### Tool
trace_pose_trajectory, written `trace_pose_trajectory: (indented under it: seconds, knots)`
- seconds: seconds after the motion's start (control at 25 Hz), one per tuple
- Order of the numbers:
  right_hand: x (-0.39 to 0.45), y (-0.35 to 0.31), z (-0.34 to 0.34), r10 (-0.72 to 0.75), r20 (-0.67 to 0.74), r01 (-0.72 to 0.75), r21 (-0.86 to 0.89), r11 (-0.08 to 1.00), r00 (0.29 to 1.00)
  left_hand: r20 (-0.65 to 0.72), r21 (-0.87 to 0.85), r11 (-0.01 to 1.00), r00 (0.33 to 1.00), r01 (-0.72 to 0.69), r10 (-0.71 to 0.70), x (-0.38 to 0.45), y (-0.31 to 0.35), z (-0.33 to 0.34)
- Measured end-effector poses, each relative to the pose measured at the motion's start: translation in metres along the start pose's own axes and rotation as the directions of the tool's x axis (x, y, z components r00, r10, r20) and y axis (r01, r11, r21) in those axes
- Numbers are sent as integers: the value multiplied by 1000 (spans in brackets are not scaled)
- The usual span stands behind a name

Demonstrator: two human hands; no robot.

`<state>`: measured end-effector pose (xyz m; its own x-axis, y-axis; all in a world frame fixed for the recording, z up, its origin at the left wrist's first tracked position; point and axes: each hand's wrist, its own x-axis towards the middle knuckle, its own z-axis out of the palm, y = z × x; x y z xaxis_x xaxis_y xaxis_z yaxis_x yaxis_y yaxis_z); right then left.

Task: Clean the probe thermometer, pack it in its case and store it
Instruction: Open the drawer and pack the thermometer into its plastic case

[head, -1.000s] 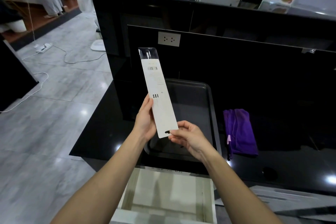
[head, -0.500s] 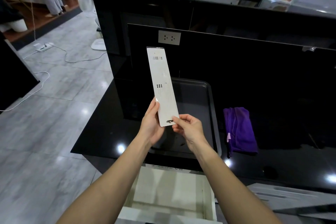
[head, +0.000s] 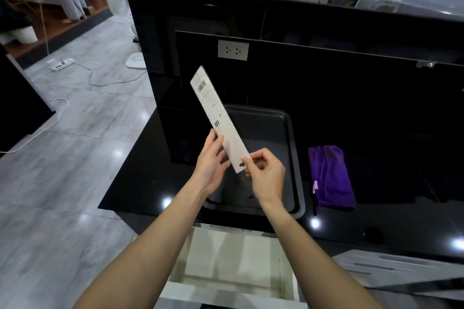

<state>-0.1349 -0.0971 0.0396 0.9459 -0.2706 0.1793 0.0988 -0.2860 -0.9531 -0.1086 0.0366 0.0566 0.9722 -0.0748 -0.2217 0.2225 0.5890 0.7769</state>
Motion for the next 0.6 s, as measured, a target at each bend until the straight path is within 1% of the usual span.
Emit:
trace_pose_trajectory:
  seconds: [0.08, 0.12, 0.2, 0.28, 0.36, 0.44, 0.48, 0.52, 0.6]
  knots:
    - [-5, 2, 0, -217, 6, 215, -175, 961, 976, 17, 33, 999, 1000, 2, -2, 2, 3, 2]
    - [-8, 3, 1, -305, 26, 303, -220, 927, 952, 18, 36, 999, 1000, 4, -4, 4, 4, 4]
    - [-13, 7, 2, -426, 57, 425, -263, 866, 903, -21, -11, 1000, 1000, 12, -12, 7, 3, 5]
    - [-17, 12, 2, -478, 79, 480, -267, 835, 875, -62, -56, 998, 998, 15, -18, 9, 2, 4]
    - [-19, 15, 0, -453, 118, 468, -195, 862, 884, -86, -67, 998, 996, 18, -24, 10, 2, 2]
    - [-21, 18, -3, -403, 137, 417, -98, 903, 905, -97, -74, 997, 995, 17, -24, 10, 3, 1]
    - [-22, 17, -4, -365, 109, 371, -43, 928, 925, -100, -81, 997, 995, 15, -24, 11, 4, 0]
    - [-22, 16, -6, -305, 53, 304, 19, 952, 951, -102, -89, 996, 995, 13, -22, 11, 4, 0]
    - [-19, 12, -6, -96, -92, 109, 156, 982, 991, -92, -113, 994, 996, 9, -20, 11, 4, -1]
